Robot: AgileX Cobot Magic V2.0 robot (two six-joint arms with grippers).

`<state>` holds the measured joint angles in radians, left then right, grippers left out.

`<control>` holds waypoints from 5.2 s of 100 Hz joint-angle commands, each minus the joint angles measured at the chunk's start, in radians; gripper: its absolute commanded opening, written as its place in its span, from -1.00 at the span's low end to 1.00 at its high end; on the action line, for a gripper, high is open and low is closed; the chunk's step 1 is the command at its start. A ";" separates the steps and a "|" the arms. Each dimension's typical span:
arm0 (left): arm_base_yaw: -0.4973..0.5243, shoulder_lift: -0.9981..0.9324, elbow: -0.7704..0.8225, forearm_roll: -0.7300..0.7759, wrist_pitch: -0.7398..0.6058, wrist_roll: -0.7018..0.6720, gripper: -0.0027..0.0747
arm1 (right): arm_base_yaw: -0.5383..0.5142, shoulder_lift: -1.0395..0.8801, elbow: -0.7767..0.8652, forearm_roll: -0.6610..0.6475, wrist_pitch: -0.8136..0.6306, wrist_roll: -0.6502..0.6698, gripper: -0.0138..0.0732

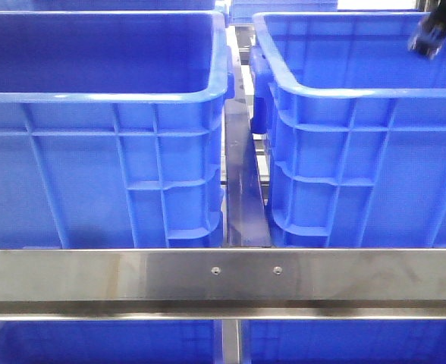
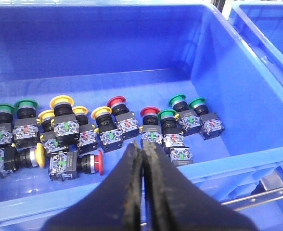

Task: Pick red and yellow buttons and place in box
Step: 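Carry the red button with the right gripper over the empty bin, then lower the red button into the bin and open the right gripper, then move the left gripper back over the button bin toward a yellow button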

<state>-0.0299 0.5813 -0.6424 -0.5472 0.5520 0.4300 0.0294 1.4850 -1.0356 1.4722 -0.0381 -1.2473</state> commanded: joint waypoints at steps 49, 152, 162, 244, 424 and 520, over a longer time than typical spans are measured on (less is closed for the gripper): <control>0.003 0.001 -0.028 -0.027 -0.067 -0.009 -0.98 | 0.102 0.302 -0.231 -0.026 -0.159 -0.094 -0.36; 0.003 0.001 -0.028 -0.027 -0.068 -0.009 -0.98 | 0.105 0.359 -0.255 -0.031 -0.117 -0.094 0.52; 0.003 0.001 -0.028 -0.027 -0.068 -0.009 -0.98 | 0.105 0.357 -0.255 -0.031 -0.116 -0.094 0.61; 0.003 0.001 -0.028 -0.027 -0.068 -0.009 -0.98 | 0.104 -0.346 0.135 -0.031 -0.123 -0.094 0.61; 0.003 0.205 -0.180 0.001 -0.103 -0.007 0.44 | 0.104 -0.926 0.497 -0.031 0.073 -0.094 -0.84; 0.014 0.979 -0.552 0.360 -0.109 -0.237 0.44 | 0.104 -0.926 0.497 -0.031 0.073 -0.094 -0.84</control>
<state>-0.0248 1.5779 -1.1588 -0.1981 0.5088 0.2166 0.1365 0.5602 -0.5110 1.4473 0.0335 -1.3351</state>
